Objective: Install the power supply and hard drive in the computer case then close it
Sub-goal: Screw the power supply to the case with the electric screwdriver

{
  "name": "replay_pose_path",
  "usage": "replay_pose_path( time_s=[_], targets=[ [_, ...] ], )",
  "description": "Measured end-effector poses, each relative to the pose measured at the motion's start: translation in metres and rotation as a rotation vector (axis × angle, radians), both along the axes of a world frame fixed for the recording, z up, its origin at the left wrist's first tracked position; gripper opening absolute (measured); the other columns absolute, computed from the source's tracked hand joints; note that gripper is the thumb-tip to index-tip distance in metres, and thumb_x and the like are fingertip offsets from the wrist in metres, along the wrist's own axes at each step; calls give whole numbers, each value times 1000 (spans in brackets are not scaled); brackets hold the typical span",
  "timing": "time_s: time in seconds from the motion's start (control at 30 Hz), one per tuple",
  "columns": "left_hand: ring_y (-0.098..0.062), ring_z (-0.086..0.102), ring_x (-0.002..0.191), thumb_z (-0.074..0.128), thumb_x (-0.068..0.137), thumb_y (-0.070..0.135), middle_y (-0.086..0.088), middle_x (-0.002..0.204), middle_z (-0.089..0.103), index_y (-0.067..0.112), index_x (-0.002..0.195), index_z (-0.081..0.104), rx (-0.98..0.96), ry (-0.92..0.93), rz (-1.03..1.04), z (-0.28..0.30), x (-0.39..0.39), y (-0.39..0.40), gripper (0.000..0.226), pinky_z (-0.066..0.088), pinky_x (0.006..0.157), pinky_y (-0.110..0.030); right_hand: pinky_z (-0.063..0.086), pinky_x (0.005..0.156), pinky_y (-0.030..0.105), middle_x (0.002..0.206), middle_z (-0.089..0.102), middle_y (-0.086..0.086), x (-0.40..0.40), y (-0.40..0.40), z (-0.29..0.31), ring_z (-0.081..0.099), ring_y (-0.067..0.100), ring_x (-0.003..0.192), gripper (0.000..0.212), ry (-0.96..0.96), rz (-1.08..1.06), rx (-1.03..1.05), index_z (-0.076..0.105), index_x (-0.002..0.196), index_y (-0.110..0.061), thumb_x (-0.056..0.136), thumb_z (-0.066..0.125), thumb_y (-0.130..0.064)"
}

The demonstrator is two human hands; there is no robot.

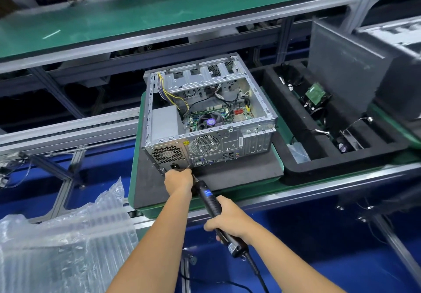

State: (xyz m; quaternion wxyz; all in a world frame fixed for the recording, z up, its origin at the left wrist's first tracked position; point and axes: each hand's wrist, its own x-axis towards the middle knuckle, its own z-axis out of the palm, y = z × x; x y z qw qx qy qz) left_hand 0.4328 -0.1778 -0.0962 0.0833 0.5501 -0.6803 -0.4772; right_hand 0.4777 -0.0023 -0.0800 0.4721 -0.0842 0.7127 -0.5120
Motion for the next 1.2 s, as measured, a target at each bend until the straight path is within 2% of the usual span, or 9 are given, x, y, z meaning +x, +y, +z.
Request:
replay_pose_path(
  time_s=[0.2, 0.43, 0.53, 0.63, 0.73, 0.87, 0.93, 1.07, 1.2],
  targets=[
    [-23, 48, 58, 63, 82, 18, -14, 73, 60, 2, 71, 56, 88, 91, -10, 13, 6, 3, 21, 36, 52, -28, 52, 52, 30, 91, 57, 11, -6, 14, 18, 59, 17, 53, 49, 49, 22, -53, 46, 115, -21, 76, 75, -11],
    [-13, 57, 52, 46, 93, 34, 2, 59, 57, 22, 72, 58, 518, 573, -86, 77, 16, 26, 27, 46, 57, -26, 48, 52, 33, 72, 58, 8, -14, 10, 72, 54, 23, 51, 47, 125, 47, -347, 47, 114, -19, 76, 73, -6],
    [-16, 53, 55, 44, 92, 41, 0, 65, 57, 22, 72, 55, 476, 677, -109, 120, 7, 19, 30, 45, 60, -28, 48, 51, 33, 71, 58, 7, -21, -1, 106, 53, 24, 49, 53, 209, 46, -418, 46, 121, -13, 75, 72, -4],
    [-11, 54, 50, 41, 94, 38, 2, 65, 60, 21, 71, 53, 357, 767, -211, 167, -11, 15, 31, 44, 60, -28, 48, 49, 33, 70, 59, 7, -33, -4, 144, 54, 23, 48, 49, 279, 6, -483, 49, 116, -22, 74, 71, -9],
    [-6, 53, 42, 42, 92, 39, 9, 49, 58, 23, 65, 52, 301, 777, -279, 200, -32, 32, 33, 43, 58, -26, 49, 47, 32, 66, 60, 5, -50, 9, 172, 56, 22, 48, 38, 312, -67, -495, 50, 112, -27, 83, 67, -10],
    [-15, 54, 48, 45, 84, 42, 6, 48, 56, 23, 54, 54, 307, 731, -333, 218, -70, 73, 36, 44, 60, -28, 49, 49, 33, 65, 62, 0, -81, 44, 189, 55, 24, 49, 38, 393, -146, -464, 48, 122, -11, 88, 63, -4],
    [-19, 56, 57, 47, 85, 39, 2, 55, 59, 22, 60, 57, 278, 714, -358, 217, -96, 97, 32, 48, 62, -30, 48, 48, 33, 65, 60, 2, -101, 66, 190, 54, 24, 48, 31, 412, -192, -468, 51, 113, -12, 86, 61, 0],
    [-12, 55, 47, 42, 93, 30, 5, 52, 60, 20, 65, 56, 314, 688, -401, 193, -152, 149, 33, 44, 47, -21, 46, 47, 32, 65, 53, 10, -154, 110, 175, 51, 25, 44, 20, 400, -268, -463, 50, 95, -6, 81, 59, 5],
    [-18, 51, 61, 37, 96, 27, -2, 61, 55, 17, 66, 53, 336, 640, -395, 168, -221, 203, 35, 42, 63, -32, 46, 46, 31, 61, 55, 9, -222, 157, 151, 52, 26, 45, 20, 344, -321, -413, 48, 88, -11, 76, 61, -1]
  ],
)
